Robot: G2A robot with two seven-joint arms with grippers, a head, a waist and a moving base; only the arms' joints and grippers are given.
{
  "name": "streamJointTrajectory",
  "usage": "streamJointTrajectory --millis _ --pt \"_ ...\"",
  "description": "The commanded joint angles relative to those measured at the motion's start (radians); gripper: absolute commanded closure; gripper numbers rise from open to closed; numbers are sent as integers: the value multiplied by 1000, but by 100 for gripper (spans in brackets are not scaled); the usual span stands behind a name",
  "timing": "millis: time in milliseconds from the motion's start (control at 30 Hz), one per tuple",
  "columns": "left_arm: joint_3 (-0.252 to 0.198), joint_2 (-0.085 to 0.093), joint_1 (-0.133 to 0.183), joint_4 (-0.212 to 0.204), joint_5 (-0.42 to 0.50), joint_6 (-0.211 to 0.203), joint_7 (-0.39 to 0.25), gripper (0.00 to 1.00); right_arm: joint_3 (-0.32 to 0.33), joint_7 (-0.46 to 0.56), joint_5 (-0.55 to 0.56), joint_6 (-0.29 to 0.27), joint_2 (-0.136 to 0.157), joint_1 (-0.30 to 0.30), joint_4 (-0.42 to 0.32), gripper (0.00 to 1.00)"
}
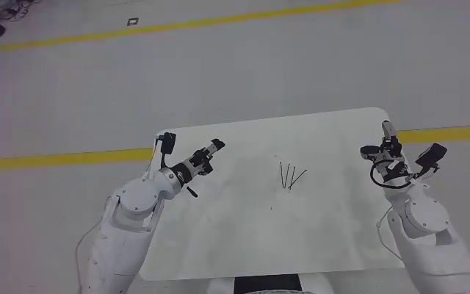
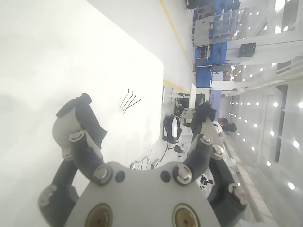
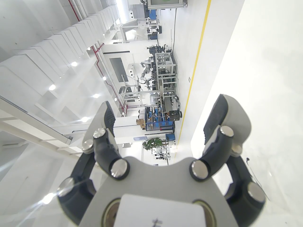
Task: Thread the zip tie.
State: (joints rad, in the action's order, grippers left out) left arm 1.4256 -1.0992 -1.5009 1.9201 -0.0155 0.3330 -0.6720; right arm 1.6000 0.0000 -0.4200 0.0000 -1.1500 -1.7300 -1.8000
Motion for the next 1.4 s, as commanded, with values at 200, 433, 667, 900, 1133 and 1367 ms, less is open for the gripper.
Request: streamJointTrajectory --millis 200,433,667,900,1133,1367 --pt "0 0 0 0 0 0 0 0 0 0 0 0 0 0 0 0" --pt "-105 6 94 -20 -98 7 -166 0 0 0 0 0 0 0 0 0" --pt "-299 -17 231 -111 -163 7 -257 0 0 0 0 0 0 0 0 0" --pt "-334 -25 267 -153 -197 7 -270 0 0 0 0 0 0 0 0 0" --pt "-334 -25 267 -153 -197 7 -270 0 0 0 0 0 0 0 0 0" --pt "-406 -38 333 -176 -222 7 -265 0 0 0 0 0 0 0 0 0"
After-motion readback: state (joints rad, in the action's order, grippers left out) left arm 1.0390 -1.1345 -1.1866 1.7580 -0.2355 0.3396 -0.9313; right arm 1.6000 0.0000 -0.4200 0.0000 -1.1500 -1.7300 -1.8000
